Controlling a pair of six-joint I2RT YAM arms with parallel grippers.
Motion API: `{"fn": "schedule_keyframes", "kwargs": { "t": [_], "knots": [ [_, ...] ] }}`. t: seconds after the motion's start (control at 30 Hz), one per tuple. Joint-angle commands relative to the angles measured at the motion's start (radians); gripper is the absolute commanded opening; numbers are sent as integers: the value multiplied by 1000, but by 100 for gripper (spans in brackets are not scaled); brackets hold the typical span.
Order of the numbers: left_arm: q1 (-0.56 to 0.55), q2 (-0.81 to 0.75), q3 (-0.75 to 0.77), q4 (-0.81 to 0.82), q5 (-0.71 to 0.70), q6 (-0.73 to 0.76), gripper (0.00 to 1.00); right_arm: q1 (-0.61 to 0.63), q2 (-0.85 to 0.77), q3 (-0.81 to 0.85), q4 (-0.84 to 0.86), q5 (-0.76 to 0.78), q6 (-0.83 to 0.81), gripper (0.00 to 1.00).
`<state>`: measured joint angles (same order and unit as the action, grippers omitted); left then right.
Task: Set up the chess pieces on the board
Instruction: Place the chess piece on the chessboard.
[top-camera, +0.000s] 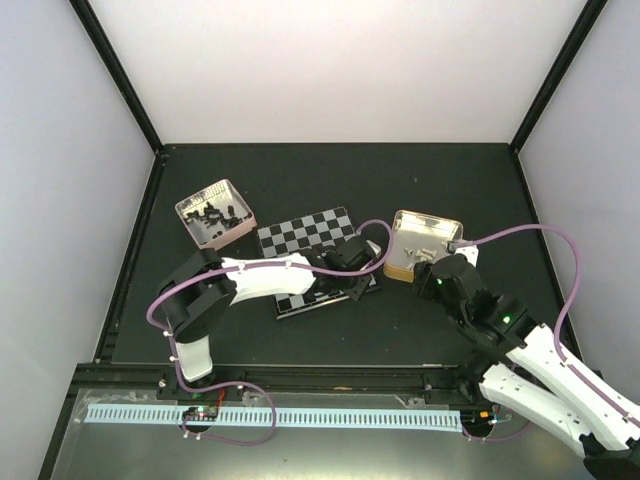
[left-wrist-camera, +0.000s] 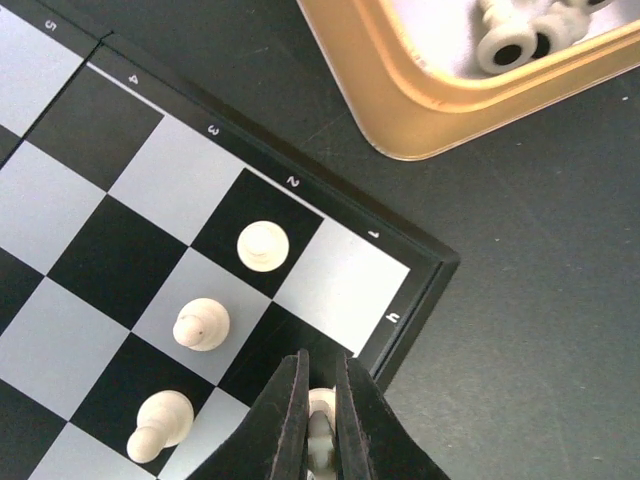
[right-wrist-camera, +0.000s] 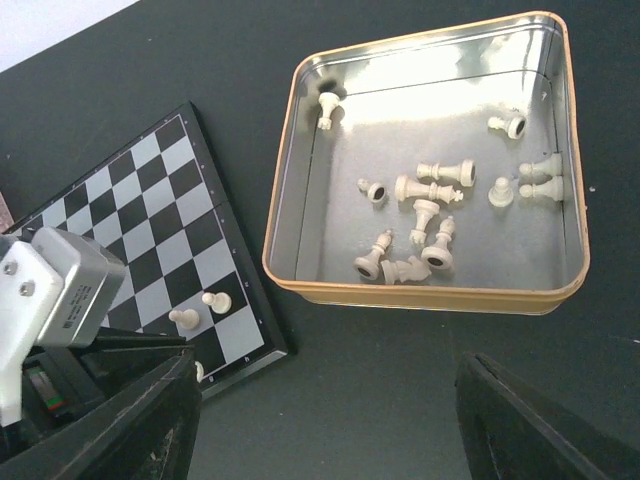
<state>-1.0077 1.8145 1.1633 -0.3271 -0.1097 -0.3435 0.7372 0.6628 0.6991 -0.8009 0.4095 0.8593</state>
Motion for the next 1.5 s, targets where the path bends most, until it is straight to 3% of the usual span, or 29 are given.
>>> {"fn": "schedule_keyframes", "kwargs": {
  "t": [0.0, 0.6, 0.87, 1.27, 1.47],
  "knots": [
    [-2, 22, -14, 53, -26, 38, 1, -2, -9, 4, 16, 36, 21, 70],
    [-2, 66, -34, 113, -103, 28, 2, -2, -32, -3, -9, 39, 19, 70],
    [-2, 46, -40, 98, -94, 15, 23, -1, -51, 0, -3, 27, 20, 71],
    [-1, -129, -48, 40, -103, -29, 36, -2, -23, 36, 2, 6, 13, 71],
    [14, -263, -72, -34, -130, -94, 41, -111, 150, 81, 91, -100, -96, 69]
  ]
}}
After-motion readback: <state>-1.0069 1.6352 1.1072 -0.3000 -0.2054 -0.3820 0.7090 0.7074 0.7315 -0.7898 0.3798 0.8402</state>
